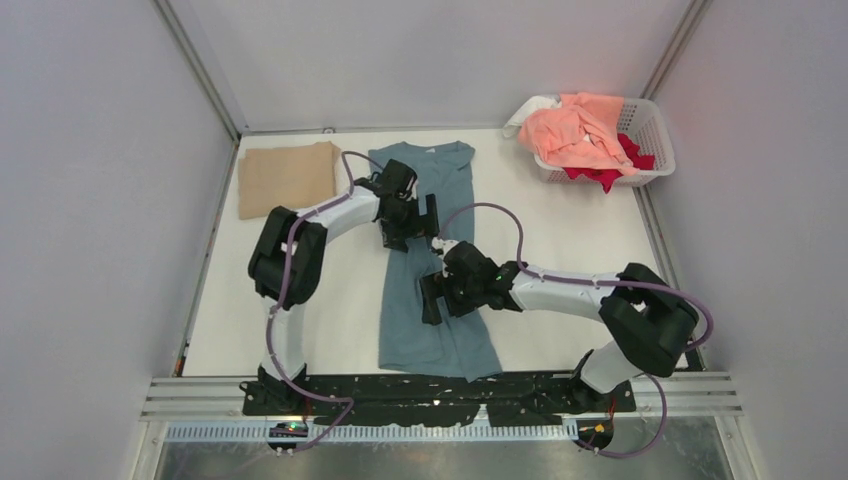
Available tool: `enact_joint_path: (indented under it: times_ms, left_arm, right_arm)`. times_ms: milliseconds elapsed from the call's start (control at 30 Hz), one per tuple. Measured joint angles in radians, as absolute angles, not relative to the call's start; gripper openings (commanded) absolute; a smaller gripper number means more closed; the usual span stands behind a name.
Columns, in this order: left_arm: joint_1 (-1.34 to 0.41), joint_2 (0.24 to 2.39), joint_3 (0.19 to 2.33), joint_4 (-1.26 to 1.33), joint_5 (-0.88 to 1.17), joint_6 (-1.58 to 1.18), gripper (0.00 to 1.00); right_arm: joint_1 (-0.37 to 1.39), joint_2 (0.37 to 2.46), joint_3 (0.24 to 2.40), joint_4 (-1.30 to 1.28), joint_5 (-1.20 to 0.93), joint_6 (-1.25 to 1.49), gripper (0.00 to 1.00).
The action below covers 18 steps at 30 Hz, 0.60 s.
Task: Fold and stack the t-shirts
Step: Rotate the tshirt 90 degrees
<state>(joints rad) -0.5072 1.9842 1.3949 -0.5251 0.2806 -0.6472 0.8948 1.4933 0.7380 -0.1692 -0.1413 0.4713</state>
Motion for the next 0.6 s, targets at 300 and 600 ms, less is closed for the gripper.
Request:
enact_joint_path:
  times_ms: [300, 600]
  left_arm:
    - [-0.450, 2.223, 1.771, -0.654, 0.321, -0.650, 1.00]
    - [-0.435, 2.214, 1.761, -0.649, 0.353, -0.624, 1.00]
  right_arm:
    - [0.717, 1.661, 0.913, -0.166, -0.176, 0.450, 0.95]
    - [0.662, 1.697, 0.984, -0.188, -0.173, 0.377, 0.95]
